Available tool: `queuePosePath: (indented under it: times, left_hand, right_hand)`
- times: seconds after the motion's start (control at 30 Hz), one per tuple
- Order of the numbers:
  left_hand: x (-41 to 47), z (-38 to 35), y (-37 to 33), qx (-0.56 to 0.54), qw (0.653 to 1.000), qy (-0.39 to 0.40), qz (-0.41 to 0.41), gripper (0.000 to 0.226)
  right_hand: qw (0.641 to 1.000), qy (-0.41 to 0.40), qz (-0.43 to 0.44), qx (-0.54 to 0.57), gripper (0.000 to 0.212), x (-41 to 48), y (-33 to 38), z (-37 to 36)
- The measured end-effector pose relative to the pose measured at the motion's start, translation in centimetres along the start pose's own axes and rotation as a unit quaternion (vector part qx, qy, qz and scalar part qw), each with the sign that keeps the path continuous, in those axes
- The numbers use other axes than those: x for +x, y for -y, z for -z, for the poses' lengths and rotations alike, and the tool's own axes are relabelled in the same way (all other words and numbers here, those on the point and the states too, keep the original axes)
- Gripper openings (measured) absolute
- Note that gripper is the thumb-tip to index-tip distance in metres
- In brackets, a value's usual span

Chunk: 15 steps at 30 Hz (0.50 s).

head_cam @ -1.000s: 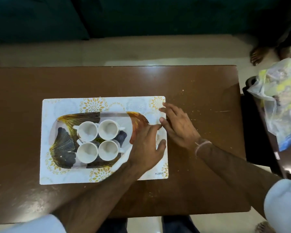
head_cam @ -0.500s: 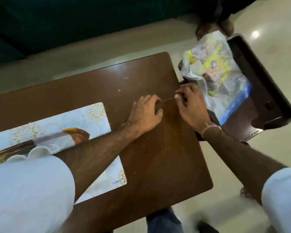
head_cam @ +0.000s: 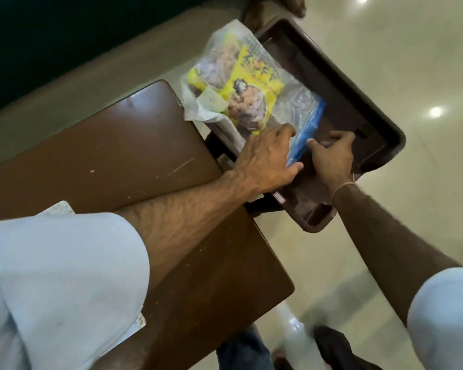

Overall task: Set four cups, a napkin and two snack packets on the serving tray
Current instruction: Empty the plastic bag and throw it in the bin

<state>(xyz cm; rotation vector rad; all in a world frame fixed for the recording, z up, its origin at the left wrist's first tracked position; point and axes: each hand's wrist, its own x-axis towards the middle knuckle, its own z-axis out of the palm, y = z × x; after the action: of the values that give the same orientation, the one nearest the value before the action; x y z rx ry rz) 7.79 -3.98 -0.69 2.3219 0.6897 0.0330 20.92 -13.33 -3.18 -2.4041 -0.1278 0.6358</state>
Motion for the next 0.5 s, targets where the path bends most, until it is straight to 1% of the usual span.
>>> queuePosePath:
  times: [0.03,0.07,0.1,0.17,0.2,0.27,0.33,0.37,0.43,0.5]
  left_hand:
    - [0.7,-0.7,-0.3,0.02,1.0,0.02,0.009,0.067]
    - [1.3,-1.2,-0.5,0.036,0.999,0.035,0.02,0.072]
    - [1.9,-1.7,-0.7,0.043,0.998,0.042,0.032,0.077]
    - [2.8,-2.4,-0.9,0.027,0.996,0.041,0.071,0.082]
    - [3.1,-2.6,-1.0,0.018,0.994,0.044,0.095,0.08]
    - [3.4,-2.8,-1.2,0.004,0.99,0.034,0.134,0.071]
    - [3.5,-2.5,-1.4,-0.031,0.986,0.011,0.163,0.061]
    - [3.6,-2.0,-1.4,-0.061,0.984,-0.017,0.168,0.056]
    - [3.4,-1.0,-1.9,-0.133,0.976,-0.088,0.148,0.046]
    - [2.9,0.1,-2.6,-0.204,0.964,-0.132,0.11,0.041]
  right_hand:
    - [0.997,0.024,-0.026,0.063,0.039,0.2,0.1,0.0]
    - [0.988,0.056,-0.048,0.134,0.031,0.2,0.3,-0.2]
    - [0.974,0.085,-0.066,0.2,0.028,0.2,0.6,-0.3]
    - [0.941,0.132,-0.078,0.303,0.041,0.2,1.4,-0.7]
    - [0.924,0.153,-0.08,0.342,0.047,0.3,1.7,-0.9]
    - [0.908,0.184,-0.085,0.366,0.049,0.6,2.1,-1.0]
    - [0.909,0.189,-0.101,0.357,0.043,1.4,2.4,-0.9]
    - [0.908,0.194,-0.107,0.356,0.039,1.7,2.7,-1.0]
    - [0.899,0.218,-0.103,0.366,0.029,1.9,3.5,-1.4]
    - [0.891,0.252,-0.078,0.37,0.027,1.8,4.6,-1.8]
